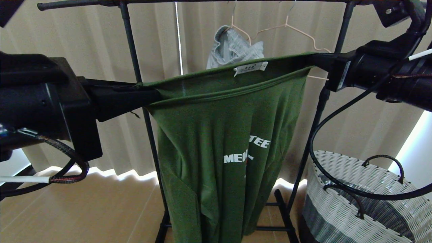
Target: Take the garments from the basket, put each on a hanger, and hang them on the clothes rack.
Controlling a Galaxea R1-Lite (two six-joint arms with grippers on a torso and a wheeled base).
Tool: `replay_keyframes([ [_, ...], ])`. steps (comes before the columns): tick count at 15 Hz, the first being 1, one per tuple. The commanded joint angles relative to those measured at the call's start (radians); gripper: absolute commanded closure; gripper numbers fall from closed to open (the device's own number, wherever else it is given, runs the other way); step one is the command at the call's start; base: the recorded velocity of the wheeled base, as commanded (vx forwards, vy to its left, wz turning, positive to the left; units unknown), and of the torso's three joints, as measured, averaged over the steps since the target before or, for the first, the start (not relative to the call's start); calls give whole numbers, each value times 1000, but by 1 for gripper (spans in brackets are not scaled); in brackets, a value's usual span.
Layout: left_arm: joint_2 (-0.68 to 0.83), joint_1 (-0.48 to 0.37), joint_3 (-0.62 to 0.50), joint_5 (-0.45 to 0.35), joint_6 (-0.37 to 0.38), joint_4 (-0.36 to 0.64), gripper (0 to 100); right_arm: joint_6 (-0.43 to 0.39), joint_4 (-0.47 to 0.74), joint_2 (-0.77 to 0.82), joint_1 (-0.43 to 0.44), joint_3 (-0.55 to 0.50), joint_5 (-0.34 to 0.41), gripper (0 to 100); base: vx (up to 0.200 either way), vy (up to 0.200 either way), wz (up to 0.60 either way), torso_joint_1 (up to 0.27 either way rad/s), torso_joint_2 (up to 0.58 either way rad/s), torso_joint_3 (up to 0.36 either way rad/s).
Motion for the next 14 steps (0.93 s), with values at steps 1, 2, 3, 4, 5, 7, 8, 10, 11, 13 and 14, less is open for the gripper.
replay_keyframes([
  [1,-10,-6,2,1,0,0,100,0,-1,8,2,-1,-2,100,0,0,0,0,0,0],
  [2,-8,-6,2,1,0,0,100,-2,-1,5,2,-1,-4,100,0,0,0,0,0,0],
  [3,-7,-6,2,1,0,0,100,-2,1,2,2,2,-7,100,0,0,0,0,0,0],
  [4,-4,-5,2,3,0,-3,100,-2,7,-1,2,2,-8,100,0,0,0,0,0,0],
  [5,-2,-5,1,4,0,-3,100,-2,10,-4,2,2,-8,100,0,0,0,0,0,0],
  [7,3,-1,-2,6,0,-6,100,-2,16,-16,0,10,-8,100,0,0,0,0,0,0],
  [8,21,14,-8,9,-2,-9,100,-2,18,-27,0,21,-10,100,0,0,0,0,0,0],
  [10,44,51,-28,6,-2,-19,100,-2,39,-51,-1,21,-10,100,0,0,0,0,0,0],
  [11,67,64,-39,9,-2,-42,100,-3,82,-74,-1,19,-10,100,0,0,0,0,0,0],
  [13,122,98,-65,11,-3,-89,100,-2,191,-140,-1,16,-8,100,0,0,0,0,0,0],
  [14,147,101,-79,15,-5,-104,100,-2,219,-168,0,22,-8,100,0,0,0,0,0,0],
])
